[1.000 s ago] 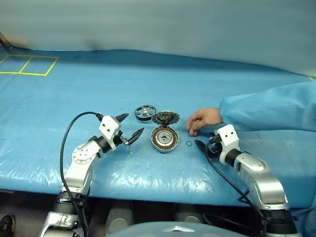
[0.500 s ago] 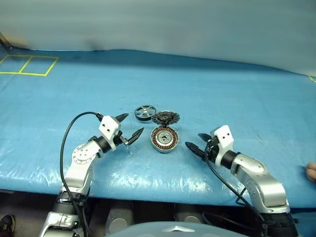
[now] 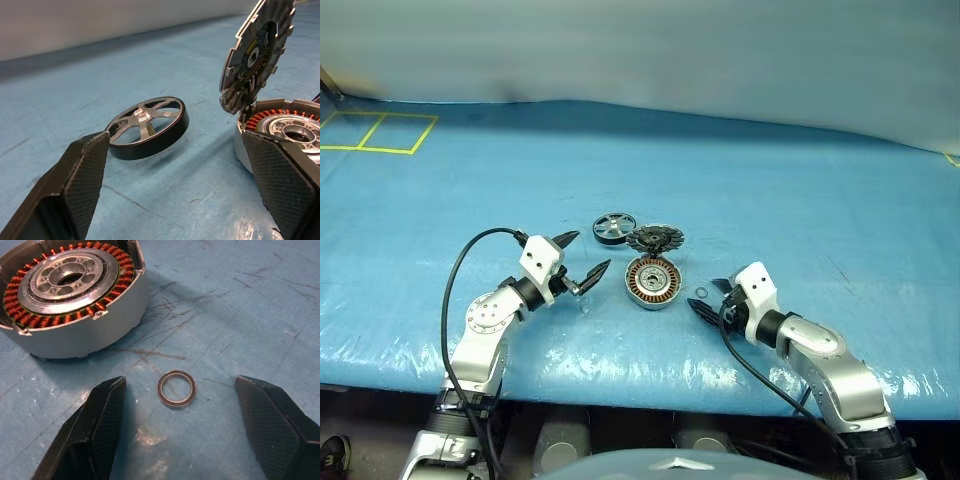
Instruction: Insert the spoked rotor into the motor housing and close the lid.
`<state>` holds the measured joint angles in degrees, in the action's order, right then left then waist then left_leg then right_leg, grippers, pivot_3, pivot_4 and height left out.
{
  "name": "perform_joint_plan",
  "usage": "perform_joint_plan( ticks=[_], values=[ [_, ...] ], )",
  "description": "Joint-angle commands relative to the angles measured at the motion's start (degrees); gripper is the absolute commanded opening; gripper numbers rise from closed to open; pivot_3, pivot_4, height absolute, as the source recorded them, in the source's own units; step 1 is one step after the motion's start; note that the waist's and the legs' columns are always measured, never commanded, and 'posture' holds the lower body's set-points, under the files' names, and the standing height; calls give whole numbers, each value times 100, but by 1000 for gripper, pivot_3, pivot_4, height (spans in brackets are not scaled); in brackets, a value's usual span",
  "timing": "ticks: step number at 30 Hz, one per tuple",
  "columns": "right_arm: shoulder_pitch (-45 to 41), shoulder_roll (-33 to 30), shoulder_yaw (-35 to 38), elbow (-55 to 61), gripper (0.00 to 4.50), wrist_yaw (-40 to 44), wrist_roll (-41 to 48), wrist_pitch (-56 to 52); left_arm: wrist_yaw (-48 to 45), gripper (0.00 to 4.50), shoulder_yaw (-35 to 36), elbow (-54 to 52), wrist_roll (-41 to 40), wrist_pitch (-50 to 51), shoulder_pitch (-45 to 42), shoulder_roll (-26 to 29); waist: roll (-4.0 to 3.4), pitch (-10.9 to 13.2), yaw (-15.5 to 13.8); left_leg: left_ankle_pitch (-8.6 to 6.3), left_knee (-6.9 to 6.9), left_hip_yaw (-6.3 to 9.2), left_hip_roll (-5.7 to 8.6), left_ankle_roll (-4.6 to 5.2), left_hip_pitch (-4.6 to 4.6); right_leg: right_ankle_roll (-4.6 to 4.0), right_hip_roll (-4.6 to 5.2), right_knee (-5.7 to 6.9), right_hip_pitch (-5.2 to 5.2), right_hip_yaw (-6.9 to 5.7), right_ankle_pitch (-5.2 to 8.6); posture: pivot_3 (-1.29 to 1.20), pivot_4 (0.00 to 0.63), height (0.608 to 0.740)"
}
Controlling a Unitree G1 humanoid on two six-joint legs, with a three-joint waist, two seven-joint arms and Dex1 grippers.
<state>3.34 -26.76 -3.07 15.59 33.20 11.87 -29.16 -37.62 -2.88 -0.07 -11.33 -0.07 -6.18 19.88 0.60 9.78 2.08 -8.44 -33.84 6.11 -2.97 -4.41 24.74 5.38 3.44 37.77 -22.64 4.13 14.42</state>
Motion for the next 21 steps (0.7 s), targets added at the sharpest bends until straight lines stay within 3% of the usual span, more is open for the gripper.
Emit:
perform_joint_plan(
  ticks=[1, 6, 7, 11, 21],
  values=[
    [61, -110, -194, -144, 2450, 34, -192, 47, 4, 4500, 24, -78, -5, -40, -7, 19, 1, -1, -1, 0, 1, 0, 0, 0, 0, 0, 0, 0, 0, -1, 0, 0, 150, 740],
    [74, -182, -213, -245, 794, -54, -386, 185, 18, 4500, 21, -92, 5, -48, 8, 19, 12, -8, -1, 0, 0, 0, 0, 0, -3, 0, 0, 0, 3, -1, 0, 0, 150, 740],
    [71, -179, -209, -245, 680, -54, -385, 199, 20, 4500, 20, -89, 8, -49, 5, 19, 15, -9, -1, 0, -1, 0, 0, 0, -3, 0, 0, 0, 4, 0, 0, 0, 150, 740],
    [65, -150, -173, -200, 681, -70, -336, 245, 21, 4500, 13, -85, 14, -48, 5, 17, 19, -12, -2, -1, -5, 0, 0, -1, -4, 0, 1, -1, 4, 0, 0, 0, 150, 740],
    [-305, 257, 342, 856, 681, 305, 1117, -33, -98, 4500, -26, -96, -36, -7, 15, 37, 16, -8, 0, 0, 5, 0, 0, 0, 7, -1, 1, -2, -8, -1, 0, 0, 150, 740]
  ],
)
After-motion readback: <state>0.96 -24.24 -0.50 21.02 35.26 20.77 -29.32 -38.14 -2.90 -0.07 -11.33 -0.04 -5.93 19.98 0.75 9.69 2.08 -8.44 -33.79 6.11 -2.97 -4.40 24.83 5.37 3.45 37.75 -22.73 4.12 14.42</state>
